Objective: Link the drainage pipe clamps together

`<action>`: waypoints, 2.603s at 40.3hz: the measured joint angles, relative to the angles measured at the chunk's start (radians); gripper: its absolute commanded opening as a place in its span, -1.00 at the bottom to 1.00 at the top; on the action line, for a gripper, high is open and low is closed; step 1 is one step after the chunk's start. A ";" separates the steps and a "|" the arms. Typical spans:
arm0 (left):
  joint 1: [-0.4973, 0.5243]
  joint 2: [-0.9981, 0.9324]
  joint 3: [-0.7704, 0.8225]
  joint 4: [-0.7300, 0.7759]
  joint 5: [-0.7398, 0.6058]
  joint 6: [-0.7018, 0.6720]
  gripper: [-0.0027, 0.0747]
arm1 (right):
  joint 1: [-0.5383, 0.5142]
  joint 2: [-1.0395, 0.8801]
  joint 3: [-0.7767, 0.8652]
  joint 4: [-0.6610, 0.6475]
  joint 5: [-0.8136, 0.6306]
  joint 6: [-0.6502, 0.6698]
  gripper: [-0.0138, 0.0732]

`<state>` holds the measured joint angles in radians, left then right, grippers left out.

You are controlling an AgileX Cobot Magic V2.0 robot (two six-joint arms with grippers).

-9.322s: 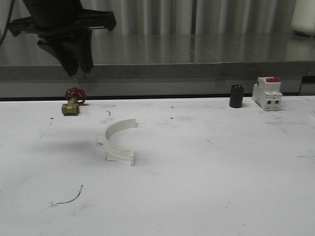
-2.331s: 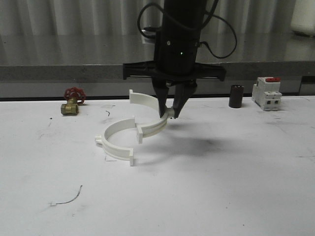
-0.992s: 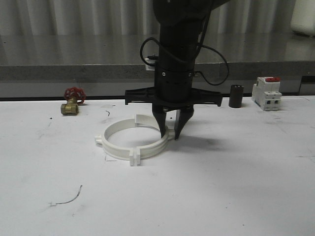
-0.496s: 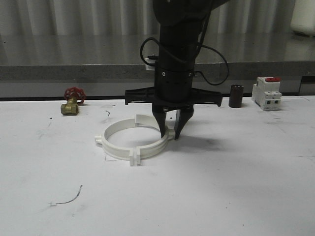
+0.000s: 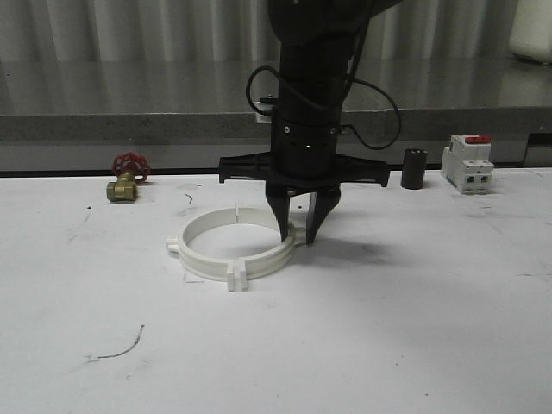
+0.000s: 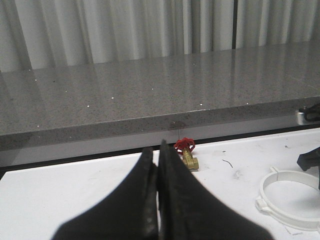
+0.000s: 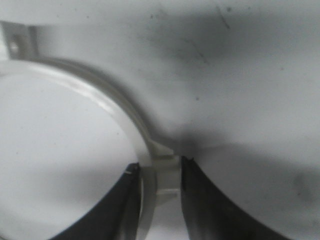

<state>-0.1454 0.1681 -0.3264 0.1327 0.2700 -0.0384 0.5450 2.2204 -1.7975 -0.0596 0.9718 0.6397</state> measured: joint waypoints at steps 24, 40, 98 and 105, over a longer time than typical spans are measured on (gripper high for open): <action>0.000 0.000 0.000 0.000 0.000 0.000 -0.98 | 0.000 0.000 0.000 0.000 0.013 0.049 0.17; 0.000 0.000 0.000 0.000 0.000 0.000 -0.98 | 0.000 -0.148 0.000 -0.007 0.122 0.008 -0.28; 0.000 0.000 0.000 0.000 0.000 0.000 -0.98 | -0.239 -1.506 1.261 -0.123 -0.386 -0.387 -0.83; 0.000 0.000 0.000 0.000 0.000 0.000 -0.98 | -0.239 -1.793 1.362 -0.136 -0.449 -0.390 -0.83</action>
<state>-0.1454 0.1681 -0.3264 0.1327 0.2700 -0.0384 0.3060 0.4270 -0.4350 -0.1960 0.5230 0.2501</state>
